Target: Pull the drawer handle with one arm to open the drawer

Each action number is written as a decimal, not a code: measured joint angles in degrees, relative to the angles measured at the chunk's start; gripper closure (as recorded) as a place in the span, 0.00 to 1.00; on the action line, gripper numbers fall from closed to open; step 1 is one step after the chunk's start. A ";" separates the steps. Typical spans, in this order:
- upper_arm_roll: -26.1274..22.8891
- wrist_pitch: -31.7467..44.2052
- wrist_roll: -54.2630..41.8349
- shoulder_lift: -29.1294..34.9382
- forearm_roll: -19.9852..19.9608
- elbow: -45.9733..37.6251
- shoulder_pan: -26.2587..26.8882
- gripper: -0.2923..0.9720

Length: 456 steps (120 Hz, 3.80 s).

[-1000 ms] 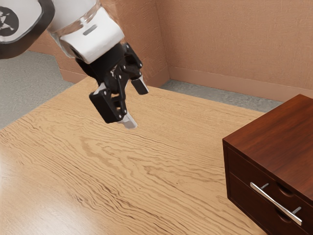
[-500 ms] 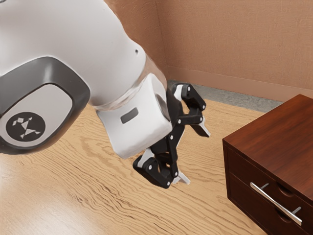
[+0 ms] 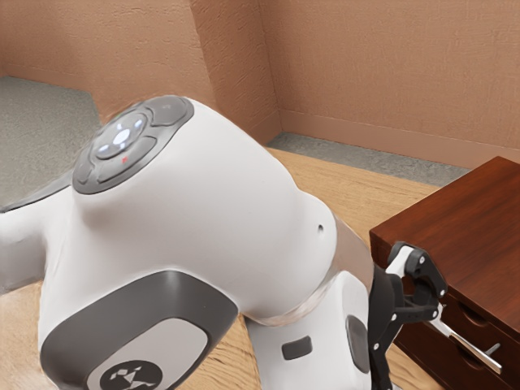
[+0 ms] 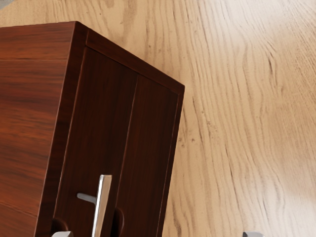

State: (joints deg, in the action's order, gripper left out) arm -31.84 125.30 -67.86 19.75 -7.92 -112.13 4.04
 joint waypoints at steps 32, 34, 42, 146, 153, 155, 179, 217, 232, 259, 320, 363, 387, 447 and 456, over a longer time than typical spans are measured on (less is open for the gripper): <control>-0.07 5.52 -2.00 -1.95 0.08 -3.11 -0.12 0.50; -0.07 5.80 -2.10 -1.99 0.08 -3.37 -0.13 0.50; -0.07 6.73 -2.46 -2.07 0.08 -3.99 -0.15 0.51; 3.01 15.01 -5.77 -10.90 2.11 -2.07 -0.07 0.56; 3.01 15.27 -6.09 -11.44 2.23 -2.01 -0.05 0.56; 3.01 15.34 -6.18 -11.56 2.25 -2.00 -0.05 0.57; 3.00 16.41 -7.21 -13.59 2.88 -2.06 0.36 0.58; 3.13 17.71 -8.28 -15.29 3.65 -2.13 0.70 0.60; 4.61 17.90 -8.57 -15.71 3.98 -2.03 0.86 0.60; 5.03 18.05 -8.99 -16.10 4.18 -2.03 0.40 0.61; 5.03 18.88 -9.48 -16.73 4.19 -2.10 1.22 0.68; 5.04 19.01 -9.56 -15.55 3.95 -3.02 1.75 0.75; 5.02 18.97 -9.53 -14.02 3.78 -4.17 1.79 0.77; 4.95 18.98 -9.29 -9.89 3.36 -8.40 2.05 0.77; 4.94 18.99 -9.26 -9.37 3.25 -8.98 2.11 0.77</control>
State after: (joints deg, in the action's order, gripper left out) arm -26.89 144.29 -77.13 10.38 -4.67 -121.11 6.15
